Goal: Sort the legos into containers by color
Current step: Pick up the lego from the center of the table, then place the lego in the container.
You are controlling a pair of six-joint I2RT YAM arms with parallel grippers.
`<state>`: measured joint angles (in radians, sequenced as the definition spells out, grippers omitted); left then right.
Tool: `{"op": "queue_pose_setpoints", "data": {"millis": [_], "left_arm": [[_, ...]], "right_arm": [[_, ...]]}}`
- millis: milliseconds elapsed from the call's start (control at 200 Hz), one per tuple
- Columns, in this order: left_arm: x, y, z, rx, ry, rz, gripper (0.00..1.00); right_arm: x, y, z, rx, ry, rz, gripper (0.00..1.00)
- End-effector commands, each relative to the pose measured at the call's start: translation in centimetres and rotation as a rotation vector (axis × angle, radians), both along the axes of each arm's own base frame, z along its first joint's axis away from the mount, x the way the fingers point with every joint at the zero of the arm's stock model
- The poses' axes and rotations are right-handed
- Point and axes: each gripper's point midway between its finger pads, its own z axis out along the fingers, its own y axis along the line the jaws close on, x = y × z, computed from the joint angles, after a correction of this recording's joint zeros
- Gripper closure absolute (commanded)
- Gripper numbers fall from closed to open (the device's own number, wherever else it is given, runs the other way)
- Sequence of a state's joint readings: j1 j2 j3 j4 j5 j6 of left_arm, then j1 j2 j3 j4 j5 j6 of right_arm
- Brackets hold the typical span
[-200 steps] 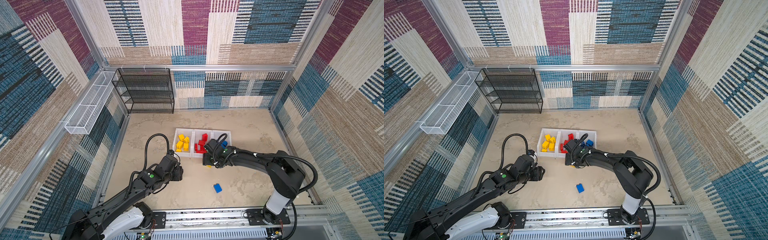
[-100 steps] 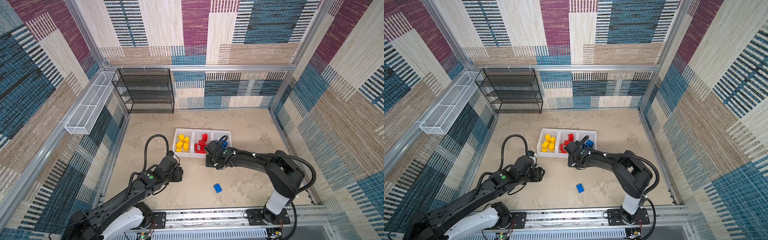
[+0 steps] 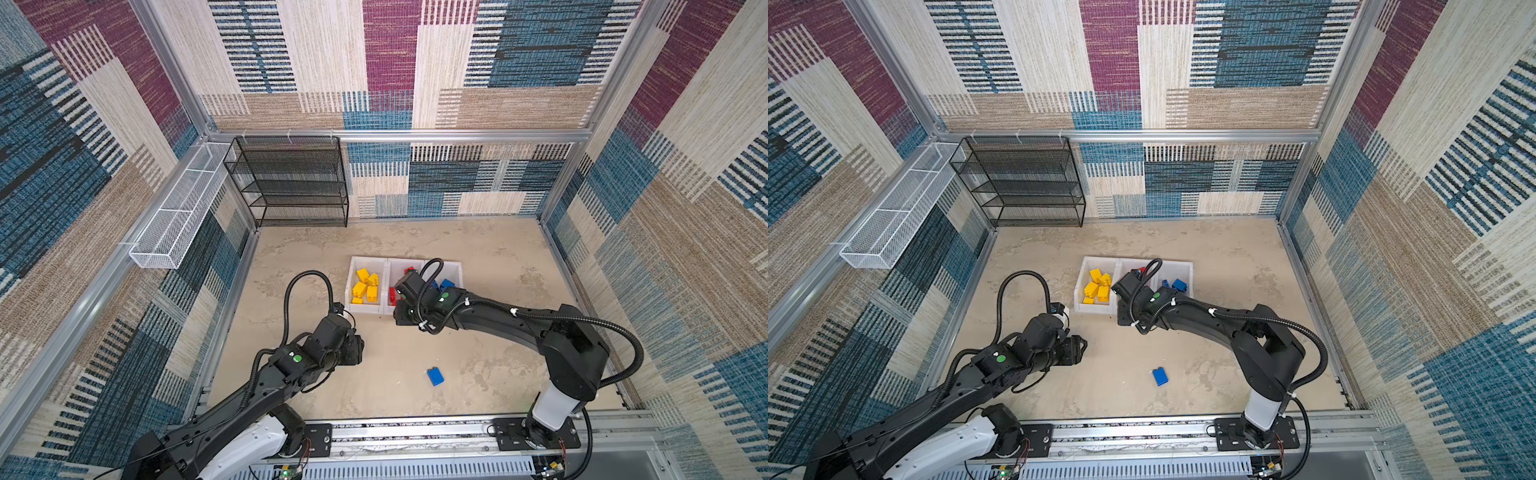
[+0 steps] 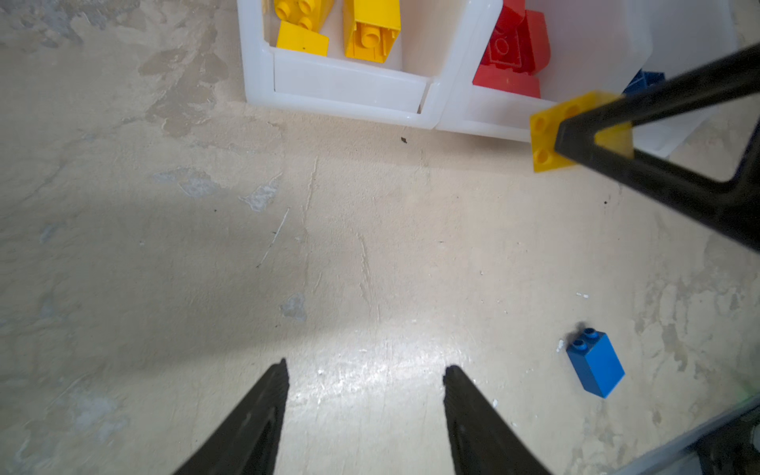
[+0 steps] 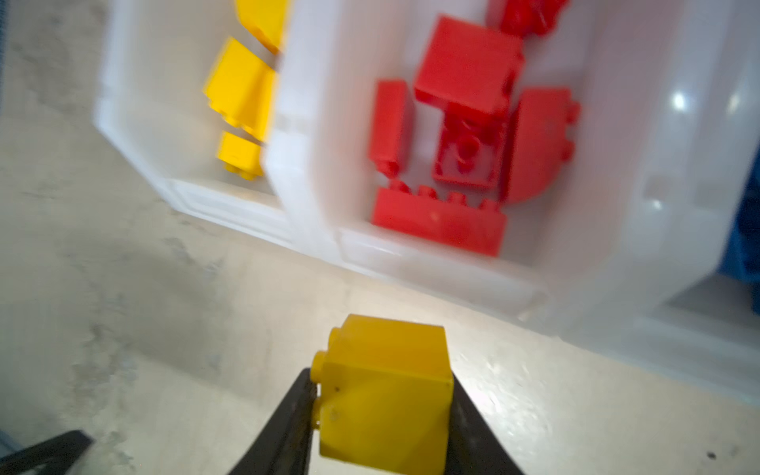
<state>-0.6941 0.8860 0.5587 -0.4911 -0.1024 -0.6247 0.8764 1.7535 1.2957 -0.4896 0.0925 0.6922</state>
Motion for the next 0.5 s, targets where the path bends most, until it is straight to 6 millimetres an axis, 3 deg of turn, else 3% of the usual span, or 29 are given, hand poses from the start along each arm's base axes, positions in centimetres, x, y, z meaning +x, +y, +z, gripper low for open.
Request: {"op": "queue_pose_setpoints", "data": {"millis": [0, 100, 331, 401, 491], "left_arm": [[-0.1, 0.6, -0.2, 0.013, 0.004, 0.029, 0.36], [-0.2, 0.7, -0.3, 0.011, 0.01, 0.033, 0.36], [-0.5, 0.8, -0.3, -0.005, 0.016, 0.04, 0.36], [-0.7, 0.9, -0.3, -0.007, 0.018, 0.04, 0.36], [-0.9, 1.1, -0.3, -0.003, 0.018, 0.044, 0.36]], "right_arm": [[2.1, 2.6, 2.4, 0.006, -0.081, 0.082, 0.59], [5.2, 5.3, 4.2, -0.013, -0.154, 0.126, 0.59], [10.7, 8.1, 2.9, -0.031, -0.16, 0.155, 0.58], [11.6, 8.3, 2.5, -0.036, -0.149, 0.151, 0.51], [11.9, 8.4, 2.5, -0.04, -0.145, 0.149, 0.33]]}}
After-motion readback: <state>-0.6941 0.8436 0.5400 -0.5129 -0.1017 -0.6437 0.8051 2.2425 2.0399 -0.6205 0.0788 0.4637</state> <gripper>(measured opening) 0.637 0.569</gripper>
